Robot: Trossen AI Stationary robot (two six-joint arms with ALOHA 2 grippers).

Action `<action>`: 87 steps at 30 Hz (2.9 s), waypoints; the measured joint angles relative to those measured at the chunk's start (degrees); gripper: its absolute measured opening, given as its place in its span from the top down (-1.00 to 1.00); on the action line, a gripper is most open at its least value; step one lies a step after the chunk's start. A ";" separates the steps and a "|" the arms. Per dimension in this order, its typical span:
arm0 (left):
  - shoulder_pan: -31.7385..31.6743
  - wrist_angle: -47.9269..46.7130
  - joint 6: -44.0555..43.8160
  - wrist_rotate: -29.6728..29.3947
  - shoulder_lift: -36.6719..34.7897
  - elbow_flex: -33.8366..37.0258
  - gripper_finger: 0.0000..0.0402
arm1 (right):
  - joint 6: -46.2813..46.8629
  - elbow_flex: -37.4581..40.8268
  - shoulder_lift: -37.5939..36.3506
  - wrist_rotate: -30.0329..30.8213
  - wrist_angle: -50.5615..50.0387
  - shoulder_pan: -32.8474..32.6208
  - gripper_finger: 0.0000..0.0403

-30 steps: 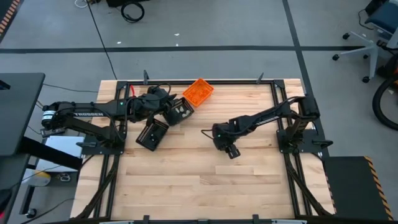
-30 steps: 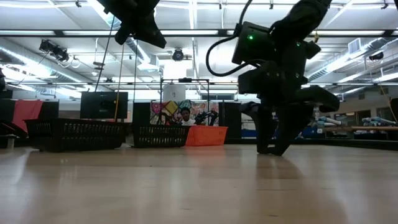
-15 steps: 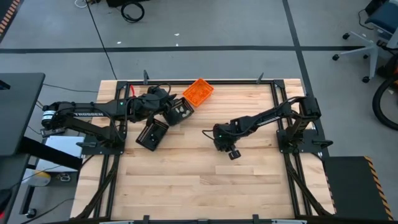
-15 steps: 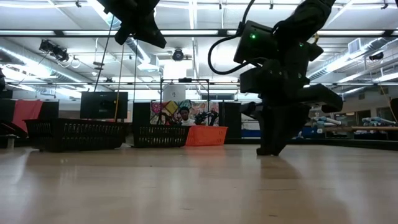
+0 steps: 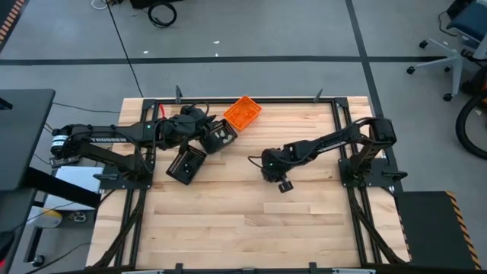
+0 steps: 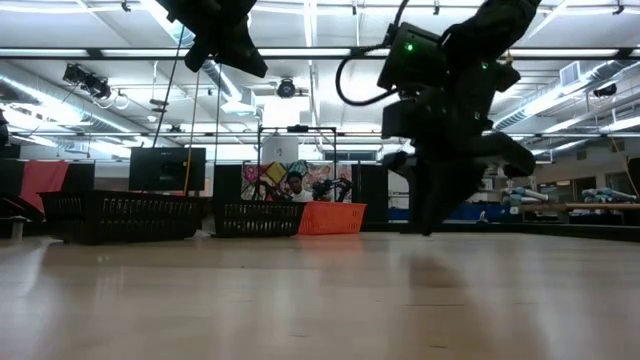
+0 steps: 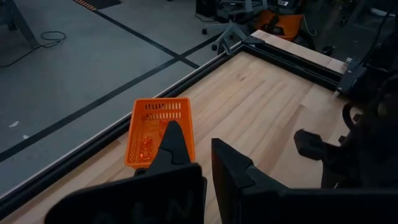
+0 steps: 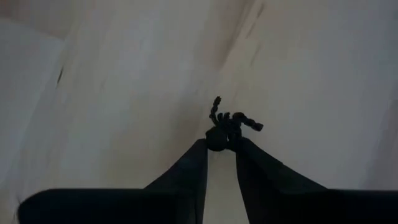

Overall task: Sort Halloween decoration
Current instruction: Put the black voodoo toy into the bottom black bin

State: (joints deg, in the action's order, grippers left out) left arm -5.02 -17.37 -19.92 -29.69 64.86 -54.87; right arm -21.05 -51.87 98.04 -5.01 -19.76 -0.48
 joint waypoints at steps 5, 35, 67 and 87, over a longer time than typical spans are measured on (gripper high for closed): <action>0.00 0.00 0.00 0.00 0.02 0.00 1.00 | 0.06 -0.08 -1.65 -0.10 0.11 -0.10 0.57; 0.00 0.09 0.00 -0.02 0.02 0.00 1.00 | 0.07 -3.51 2.02 -0.75 30.51 1.87 0.57; -0.02 1.12 0.00 -0.07 0.02 0.00 1.00 | 18.96 -44.30 39.69 -3.58 49.51 2.83 0.57; -0.02 1.38 0.00 0.00 0.02 0.00 1.00 | 19.44 -44.84 40.70 -0.27 44.93 3.95 0.33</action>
State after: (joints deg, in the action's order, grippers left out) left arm -5.04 -15.99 -19.92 -29.69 64.88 -54.87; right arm -1.61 -96.71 138.74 -5.28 25.17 3.46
